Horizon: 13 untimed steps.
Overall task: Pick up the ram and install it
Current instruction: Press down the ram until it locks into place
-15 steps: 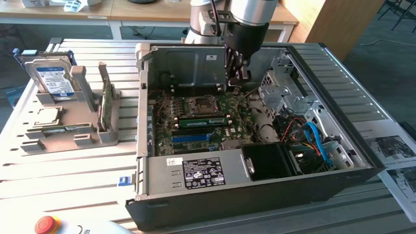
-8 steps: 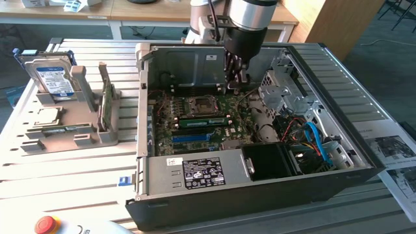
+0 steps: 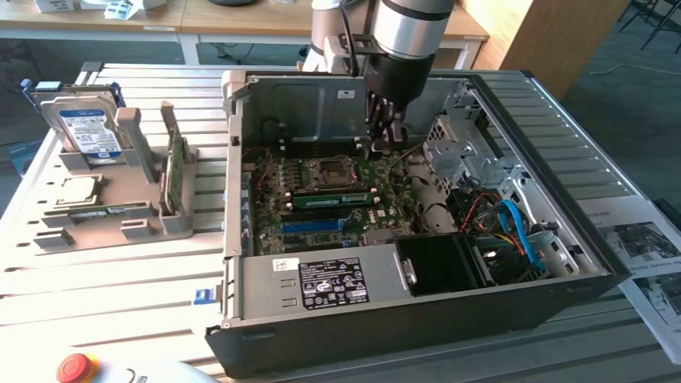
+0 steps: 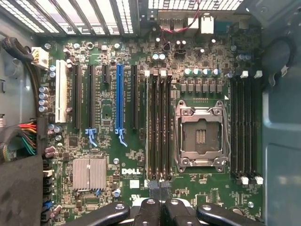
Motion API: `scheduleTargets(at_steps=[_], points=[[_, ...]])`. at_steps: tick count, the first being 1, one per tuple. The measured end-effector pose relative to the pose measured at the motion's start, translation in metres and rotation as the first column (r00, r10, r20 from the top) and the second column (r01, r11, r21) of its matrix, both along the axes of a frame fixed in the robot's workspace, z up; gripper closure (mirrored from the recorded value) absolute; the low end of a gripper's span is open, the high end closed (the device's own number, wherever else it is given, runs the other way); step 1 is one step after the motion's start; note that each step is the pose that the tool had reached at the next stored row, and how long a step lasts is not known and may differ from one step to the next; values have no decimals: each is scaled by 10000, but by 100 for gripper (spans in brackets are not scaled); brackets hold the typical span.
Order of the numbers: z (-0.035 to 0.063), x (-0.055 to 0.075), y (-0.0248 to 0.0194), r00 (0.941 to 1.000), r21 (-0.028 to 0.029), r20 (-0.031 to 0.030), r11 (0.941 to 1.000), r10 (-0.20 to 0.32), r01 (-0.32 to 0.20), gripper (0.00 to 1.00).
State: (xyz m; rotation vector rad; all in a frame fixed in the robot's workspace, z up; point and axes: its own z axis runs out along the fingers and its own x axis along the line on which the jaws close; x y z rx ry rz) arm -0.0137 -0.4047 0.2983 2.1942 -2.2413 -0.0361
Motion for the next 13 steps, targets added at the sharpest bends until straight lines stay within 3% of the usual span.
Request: scheduleTargets(at_steps=[13], points=[[-173, 0, 0, 10000, -86, 1, 10000, -1, 1, 89]])
